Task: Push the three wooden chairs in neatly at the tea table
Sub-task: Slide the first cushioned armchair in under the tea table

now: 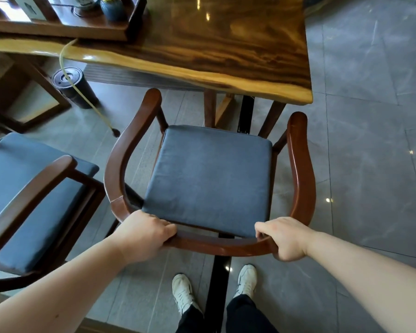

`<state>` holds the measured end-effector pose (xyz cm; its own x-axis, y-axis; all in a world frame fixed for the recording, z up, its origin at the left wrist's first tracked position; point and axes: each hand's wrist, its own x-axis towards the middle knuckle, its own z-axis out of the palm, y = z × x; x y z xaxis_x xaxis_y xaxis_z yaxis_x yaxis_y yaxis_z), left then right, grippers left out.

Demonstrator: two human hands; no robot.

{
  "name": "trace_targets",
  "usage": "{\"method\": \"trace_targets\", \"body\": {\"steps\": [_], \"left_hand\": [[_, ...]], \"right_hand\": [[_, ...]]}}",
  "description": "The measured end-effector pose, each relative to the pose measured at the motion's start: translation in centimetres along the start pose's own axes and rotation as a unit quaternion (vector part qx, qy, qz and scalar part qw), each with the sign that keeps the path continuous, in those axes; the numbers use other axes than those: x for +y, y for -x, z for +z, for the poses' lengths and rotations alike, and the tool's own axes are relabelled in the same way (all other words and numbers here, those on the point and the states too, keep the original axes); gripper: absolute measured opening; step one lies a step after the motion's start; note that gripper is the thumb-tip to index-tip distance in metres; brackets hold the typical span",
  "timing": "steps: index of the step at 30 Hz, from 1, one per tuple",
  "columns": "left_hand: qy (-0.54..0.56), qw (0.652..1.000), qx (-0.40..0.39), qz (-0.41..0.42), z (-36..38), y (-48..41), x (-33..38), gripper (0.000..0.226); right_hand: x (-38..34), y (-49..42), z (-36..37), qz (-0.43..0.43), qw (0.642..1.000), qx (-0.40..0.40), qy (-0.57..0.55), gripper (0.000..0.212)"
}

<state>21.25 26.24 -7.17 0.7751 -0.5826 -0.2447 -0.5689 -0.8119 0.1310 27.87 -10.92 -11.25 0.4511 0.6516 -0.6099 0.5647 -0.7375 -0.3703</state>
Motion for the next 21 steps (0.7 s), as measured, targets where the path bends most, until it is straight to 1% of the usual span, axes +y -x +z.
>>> {"method": "trace_targets", "body": {"steps": [3, 5, 7, 10, 13, 18, 21], "left_hand": [[0.005, 1.000, -0.006, -0.016, -0.2, 0.0, -1.2, 0.023], [0.007, 1.000, -0.008, -0.024, -0.4, -0.1, -2.1, 0.031], [0.007, 0.999, 0.022, -0.026, -0.4, -0.1, -2.5, 0.034], [0.031, 0.997, 0.053, -0.051, 0.0, 0.1, -2.5, 0.027], [0.065, 0.993, 0.072, -0.068, 0.4, 0.3, -2.0, 0.021], [0.070, 0.990, 0.099, -0.071, 0.0, -1.3, -0.2, 0.018], [0.074, 0.989, 0.099, -0.076, -0.3, -2.6, 0.6, 0.019]], "right_hand": [[-0.6, -0.7, -0.2, 0.006, 1.000, 0.009, -0.006, 0.036], [-1.1, -1.2, -0.3, 0.011, 1.000, 0.012, -0.010, 0.035], [-1.2, -1.8, -0.6, 0.019, 1.000, -0.007, -0.014, 0.037], [-0.9, -2.5, -1.4, 0.016, 0.998, -0.057, -0.003, 0.040], [-0.7, -2.7, -2.1, 0.008, 0.996, -0.088, 0.001, 0.042], [1.3, -2.1, -3.3, 0.009, 0.994, -0.107, -0.004, 0.041], [2.6, -1.5, -4.3, 0.020, 0.994, -0.104, -0.001, 0.040]]}}
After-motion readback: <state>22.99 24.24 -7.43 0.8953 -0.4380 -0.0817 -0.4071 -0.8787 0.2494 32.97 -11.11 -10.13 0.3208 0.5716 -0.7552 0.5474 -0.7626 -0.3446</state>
